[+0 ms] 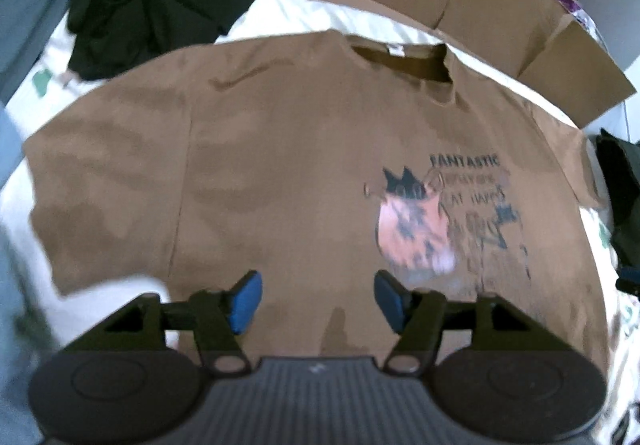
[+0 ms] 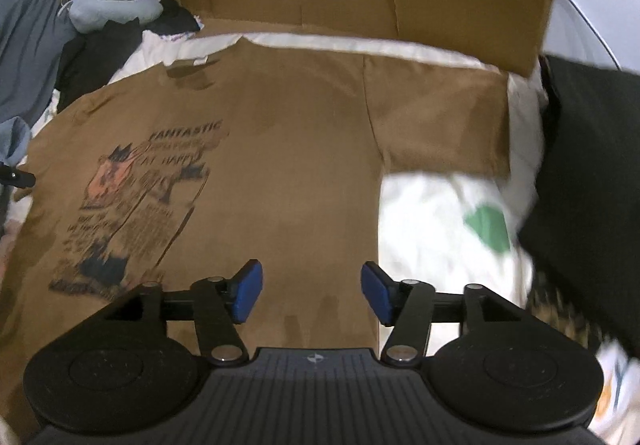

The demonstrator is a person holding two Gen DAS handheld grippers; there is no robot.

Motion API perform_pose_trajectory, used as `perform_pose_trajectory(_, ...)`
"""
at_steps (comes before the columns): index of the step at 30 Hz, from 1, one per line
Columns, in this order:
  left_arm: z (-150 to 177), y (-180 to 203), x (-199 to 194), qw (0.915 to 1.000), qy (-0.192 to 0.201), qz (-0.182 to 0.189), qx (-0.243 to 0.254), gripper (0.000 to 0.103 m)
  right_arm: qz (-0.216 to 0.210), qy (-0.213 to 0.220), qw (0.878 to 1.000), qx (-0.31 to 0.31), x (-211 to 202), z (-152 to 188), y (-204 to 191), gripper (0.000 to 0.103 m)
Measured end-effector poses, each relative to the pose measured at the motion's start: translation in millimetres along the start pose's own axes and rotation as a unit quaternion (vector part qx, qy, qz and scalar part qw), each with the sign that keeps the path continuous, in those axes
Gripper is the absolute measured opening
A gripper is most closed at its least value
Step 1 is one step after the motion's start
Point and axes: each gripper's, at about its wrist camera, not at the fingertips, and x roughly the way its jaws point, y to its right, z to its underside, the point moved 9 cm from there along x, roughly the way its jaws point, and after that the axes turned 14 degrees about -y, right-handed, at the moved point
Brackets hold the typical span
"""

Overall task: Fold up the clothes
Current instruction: 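Open both grippers, release the T-shirt and raise them, then pinch the T-shirt collar with the right gripper and pull it toward the cardboard wall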

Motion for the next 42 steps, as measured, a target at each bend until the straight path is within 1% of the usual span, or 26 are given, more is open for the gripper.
perform_pose_trajectory(2, -14, 9, 9, 0.9999, 0.01, 0.0, 0.011, 0.067, 0.004, 0.008, 1.0, -0.013, 11, -17, -4, 0.064)
perform_pose_trajectory(8, -46, 39, 37, 0.999, 0.024, 0.0, 0.039, 0.067, 0.019, 0.025, 0.996, -0.082, 51, -66, -32, 0.062)
perform_pose_trajectory(11, -60, 53, 52, 0.9986, 0.032, -0.006, 0.042, 0.067, 0.018, 0.024, 0.993, -0.11, 72, -89, -50, 0.046)
perform_pose_trajectory(13, -68, 60, 58, 0.9982, 0.04, -0.009, 0.044, 0.066, 0.016, 0.027, 0.992, -0.12, 82, -103, -61, 0.044)
perform_pose_trajectory(14, -72, 62, 61, 0.998, 0.045, -0.012, 0.044, 0.066, 0.01, 0.029, 0.992, -0.124, 87, -109, -67, 0.04)
perform_pose_trajectory(15, -77, 65, 63, 0.9977, 0.05, -0.015, 0.043, 0.065, 0.005, 0.031, 0.991, -0.129, 92, -116, -74, 0.034)
perform_pose_trajectory(17, -86, 69, 70, 0.9974, 0.056, -0.017, 0.043, 0.065, -0.002, 0.03, 0.99, -0.137, 104, -129, -85, 0.032)
perform_pose_trajectory(21, -99, 78, 83, 0.997, 0.058, -0.016, 0.049, 0.064, -0.006, 0.029, 0.988, -0.153, 128, -152, -106, 0.031)
perform_pose_trajectory(25, -110, 86, 95, 0.9956, 0.065, -0.026, 0.063, 0.063, -0.004, 0.035, 0.987, -0.16, 148, -172, -120, 0.03)
perform_pose_trajectory(29, -121, 93, 100, 0.9943, 0.077, -0.028, 0.068, 0.057, -0.004, 0.046, 0.986, -0.163, 160, -190, -129, 0.03)
perform_pose_trajectory(33, -133, 97, 102, 0.9931, 0.094, -0.026, 0.065, 0.05, -0.004, 0.055, 0.984, -0.169, 168, -207, -138, 0.02)
perform_pose_trajectory(35, -138, 100, 104, 0.9927, 0.1, -0.023, 0.063, 0.045, -0.003, 0.057, 0.983, -0.174, 172, -216, -143, 0.018)
perform_pose_trajectory(37, -144, 103, 104, 0.992, 0.104, -0.023, 0.068, 0.043, -0.004, 0.058, 0.982, -0.179, 175, -224, -148, 0.014)
perform_pose_trajectory(38, -146, 104, 104, 0.9916, 0.106, -0.023, 0.07, 0.043, -0.005, 0.058, 0.982, -0.182, 177, -228, -151, 0.008)
perform_pose_trajectory(39, -149, 106, 104, 0.9911, 0.108, -0.023, 0.074, 0.042, -0.006, 0.058, 0.981, -0.185, 178, -233, -154, 0.004)
perform_pose_trajectory(42, -156, 113, 103, 0.9895, 0.115, -0.023, 0.084, 0.04, -0.007, 0.058, 0.981, -0.185, 185, -243, -160, 0.001)
